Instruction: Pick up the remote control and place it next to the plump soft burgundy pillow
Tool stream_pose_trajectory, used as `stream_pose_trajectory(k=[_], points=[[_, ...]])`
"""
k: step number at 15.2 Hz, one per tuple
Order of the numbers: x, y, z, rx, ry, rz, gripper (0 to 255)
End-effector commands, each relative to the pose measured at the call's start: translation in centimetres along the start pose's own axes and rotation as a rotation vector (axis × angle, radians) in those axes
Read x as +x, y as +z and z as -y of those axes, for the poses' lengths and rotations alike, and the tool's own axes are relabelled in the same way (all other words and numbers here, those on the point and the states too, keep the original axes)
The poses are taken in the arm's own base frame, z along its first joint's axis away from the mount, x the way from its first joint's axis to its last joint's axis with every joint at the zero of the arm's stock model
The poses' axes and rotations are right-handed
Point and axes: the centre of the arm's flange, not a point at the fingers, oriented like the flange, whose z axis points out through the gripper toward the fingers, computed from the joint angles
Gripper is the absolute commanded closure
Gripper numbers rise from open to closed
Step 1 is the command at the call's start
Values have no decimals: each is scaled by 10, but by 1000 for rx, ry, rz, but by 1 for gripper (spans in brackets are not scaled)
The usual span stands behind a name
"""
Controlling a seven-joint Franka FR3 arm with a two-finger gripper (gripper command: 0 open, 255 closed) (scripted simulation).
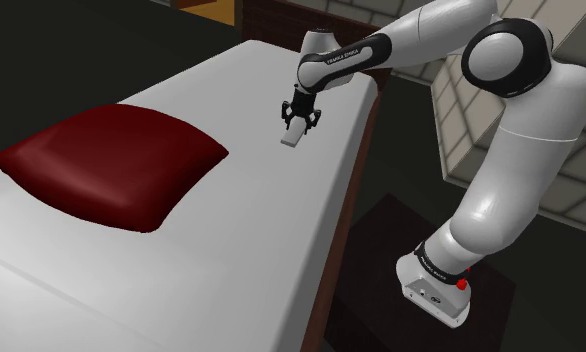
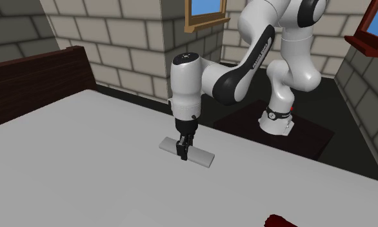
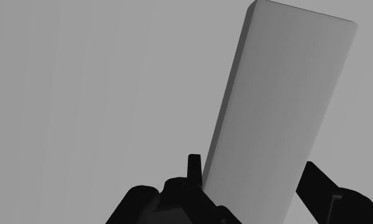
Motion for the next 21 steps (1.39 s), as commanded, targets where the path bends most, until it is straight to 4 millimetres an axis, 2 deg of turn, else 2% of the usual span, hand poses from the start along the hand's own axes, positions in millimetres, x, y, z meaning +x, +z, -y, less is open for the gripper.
stream_pose_trajectory(k=[1, 3, 21], points=[[0, 0, 0, 0, 0, 0, 255], [0, 0, 0, 0, 0, 0, 255], [-1, -95, 2, 0, 0, 0, 255]])
